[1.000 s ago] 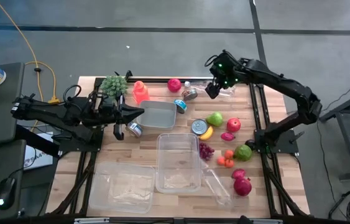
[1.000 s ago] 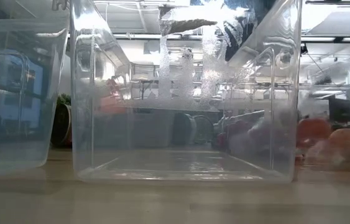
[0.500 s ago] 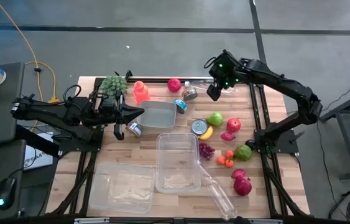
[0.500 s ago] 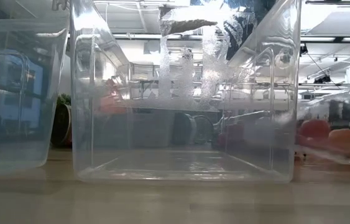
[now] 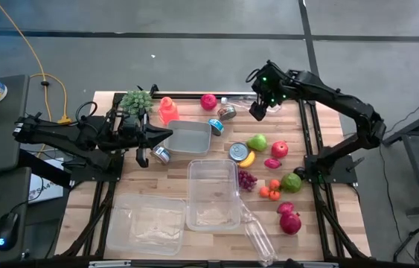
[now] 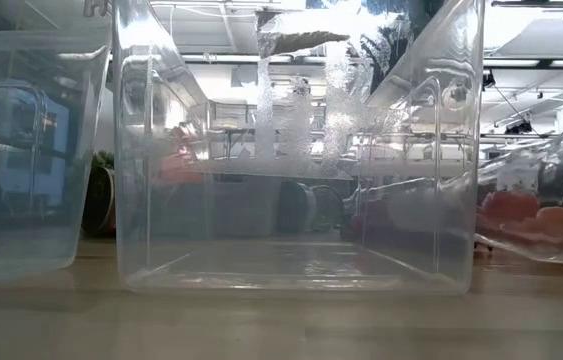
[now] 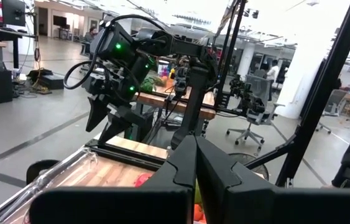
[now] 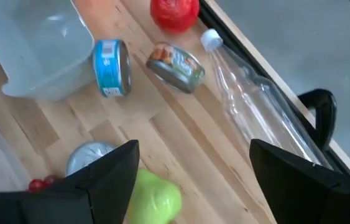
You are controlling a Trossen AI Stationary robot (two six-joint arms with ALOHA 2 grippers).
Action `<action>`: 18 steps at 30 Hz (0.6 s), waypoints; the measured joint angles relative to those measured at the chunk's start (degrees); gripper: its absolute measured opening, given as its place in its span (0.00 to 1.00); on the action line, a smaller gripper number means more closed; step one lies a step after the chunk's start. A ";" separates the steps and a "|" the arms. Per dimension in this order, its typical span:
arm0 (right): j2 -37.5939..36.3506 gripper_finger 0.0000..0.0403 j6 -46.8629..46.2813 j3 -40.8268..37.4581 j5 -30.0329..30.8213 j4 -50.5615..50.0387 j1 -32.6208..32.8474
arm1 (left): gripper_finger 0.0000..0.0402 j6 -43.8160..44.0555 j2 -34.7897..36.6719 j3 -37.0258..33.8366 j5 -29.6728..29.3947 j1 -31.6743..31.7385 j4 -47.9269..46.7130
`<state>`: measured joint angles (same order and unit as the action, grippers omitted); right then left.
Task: Pick & Place Food Item
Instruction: Put the top transparent plastic bottle into the left transparent bin
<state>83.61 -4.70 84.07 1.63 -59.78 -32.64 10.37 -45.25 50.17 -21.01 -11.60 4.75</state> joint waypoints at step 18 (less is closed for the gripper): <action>5.05 0.97 0.18 -0.03 -0.85 -3.86 -1.34 | 0.00 0.16 0.00 -0.03 0.03 0.00 -0.93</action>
<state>88.66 -4.52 84.04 0.78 -63.63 -33.98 10.53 -45.25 50.15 -20.97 -11.60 3.82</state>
